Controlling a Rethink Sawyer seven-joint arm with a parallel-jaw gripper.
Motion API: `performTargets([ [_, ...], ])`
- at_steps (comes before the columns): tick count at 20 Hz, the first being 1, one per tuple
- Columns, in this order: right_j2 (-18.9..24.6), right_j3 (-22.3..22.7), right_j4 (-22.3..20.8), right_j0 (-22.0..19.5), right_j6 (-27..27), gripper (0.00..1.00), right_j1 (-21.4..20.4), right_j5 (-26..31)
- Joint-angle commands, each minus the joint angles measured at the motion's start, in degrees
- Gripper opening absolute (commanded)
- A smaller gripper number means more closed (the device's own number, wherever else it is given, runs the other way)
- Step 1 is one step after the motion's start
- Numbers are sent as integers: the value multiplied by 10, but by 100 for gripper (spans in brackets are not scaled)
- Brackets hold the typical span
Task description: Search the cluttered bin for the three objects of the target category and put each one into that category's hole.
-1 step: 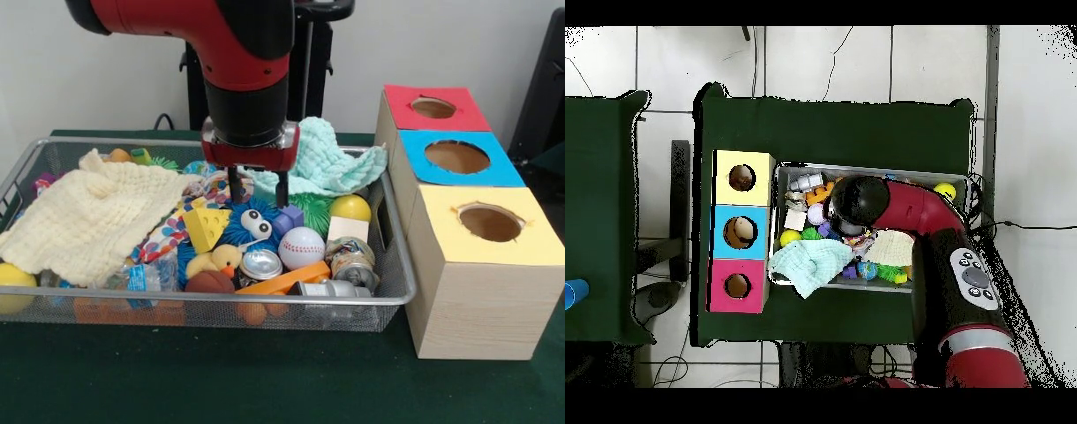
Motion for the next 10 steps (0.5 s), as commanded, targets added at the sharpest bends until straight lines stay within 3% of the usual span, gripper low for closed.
performTargets([
  [1, 17, 18, -27, -26, -32, 100, -13, 29],
  [10, 19, 33, -42, -37, -30, 100, 2, -2],
])
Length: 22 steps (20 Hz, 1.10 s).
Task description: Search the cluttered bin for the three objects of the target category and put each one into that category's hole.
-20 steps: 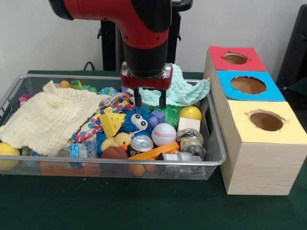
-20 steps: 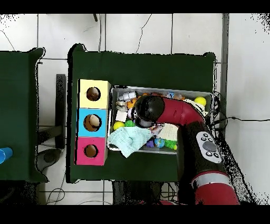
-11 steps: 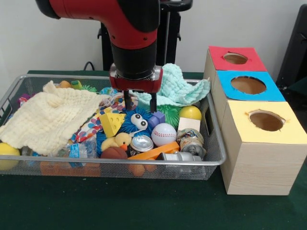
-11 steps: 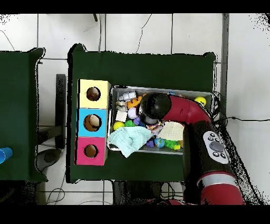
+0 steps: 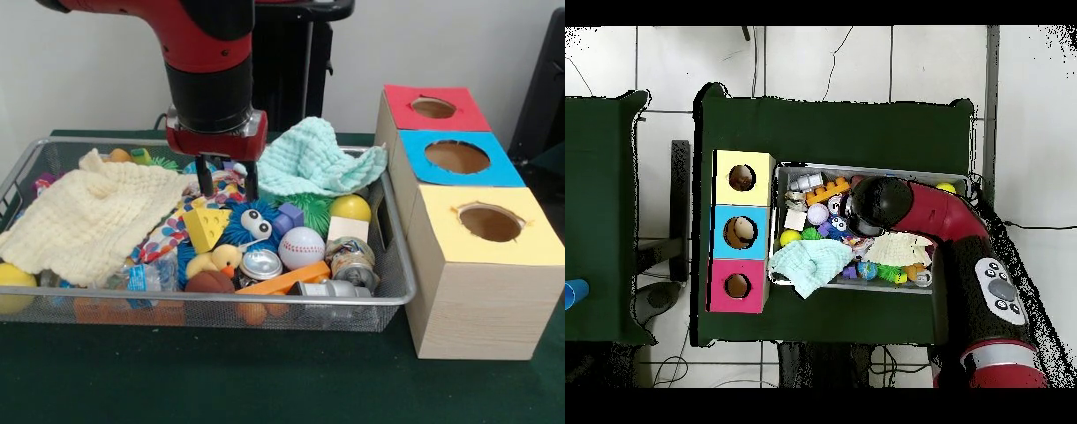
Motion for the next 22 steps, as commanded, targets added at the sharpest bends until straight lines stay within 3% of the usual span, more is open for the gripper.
performTargets([
  [1, 21, 35, -43, -11, -28, 100, 24, -9],
  [7, 29, 60, -43, -15, -16, 100, 42, -53],
  [14, 43, 89, -36, -29, -31, 100, 53, -57],
  [22, 41, 126, -54, -41, -35, 100, 38, -69],
])
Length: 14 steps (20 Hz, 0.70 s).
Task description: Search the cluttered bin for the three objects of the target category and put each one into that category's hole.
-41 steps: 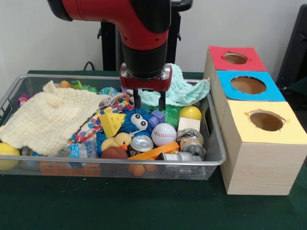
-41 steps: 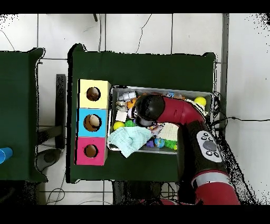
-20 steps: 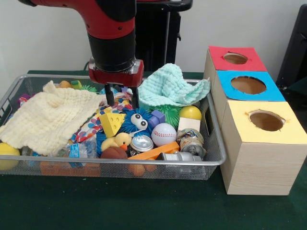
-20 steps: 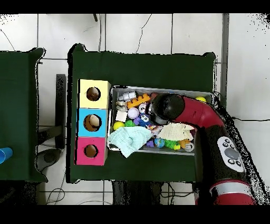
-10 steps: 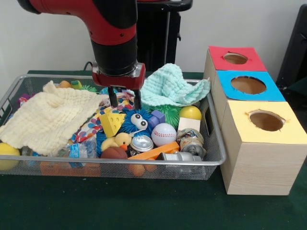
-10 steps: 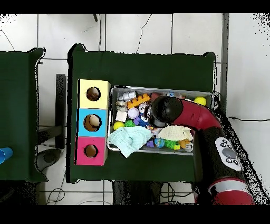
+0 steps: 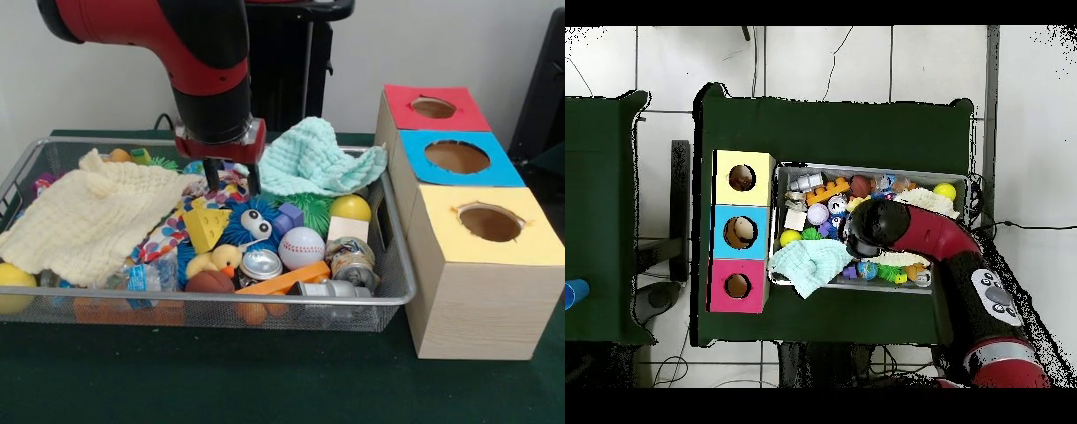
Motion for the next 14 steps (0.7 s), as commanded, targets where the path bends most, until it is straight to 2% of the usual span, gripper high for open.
performTargets([
  [1, 42, 73, -44, -21, -33, 100, 13, -52],
  [6, 45, 98, -56, -30, -23, 100, 11, -74],
  [14, 38, 83, -79, -17, 15, 100, 63, -157],
])
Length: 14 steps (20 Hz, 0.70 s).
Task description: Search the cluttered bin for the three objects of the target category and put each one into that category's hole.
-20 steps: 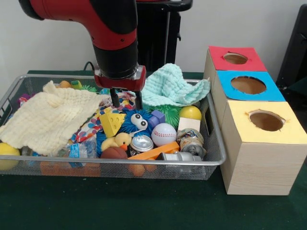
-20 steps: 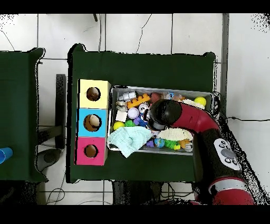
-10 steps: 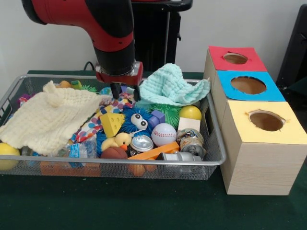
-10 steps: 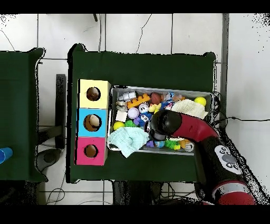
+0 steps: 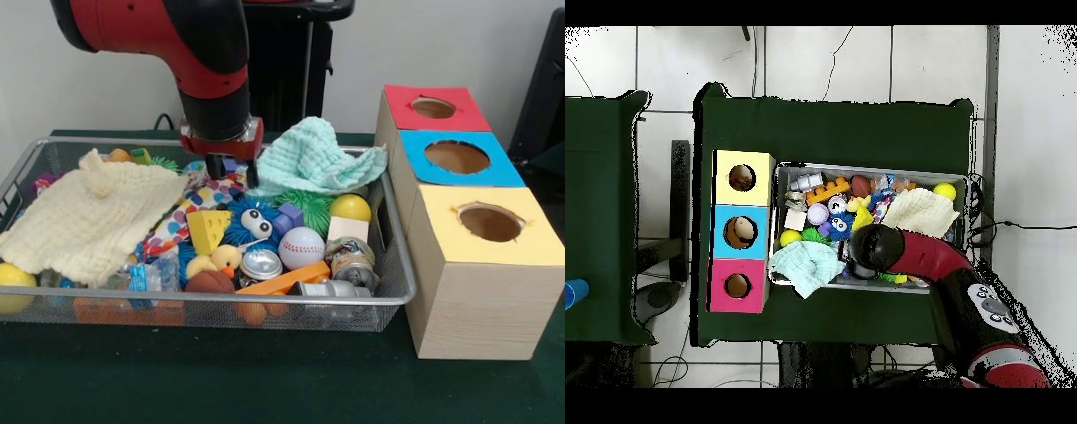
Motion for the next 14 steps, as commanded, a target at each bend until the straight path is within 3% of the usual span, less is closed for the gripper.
performTargets([
  [1, 37, 19, -40, 2, 17, 100, 55, -97],
  [6, 39, 13, -39, -4, 25, 100, 63, -117],
  [11, 28, 13, -32, -4, 32, 100, 33, -101],
  [14, 26, 0, -53, 2, 9, 100, 28, -98],
])
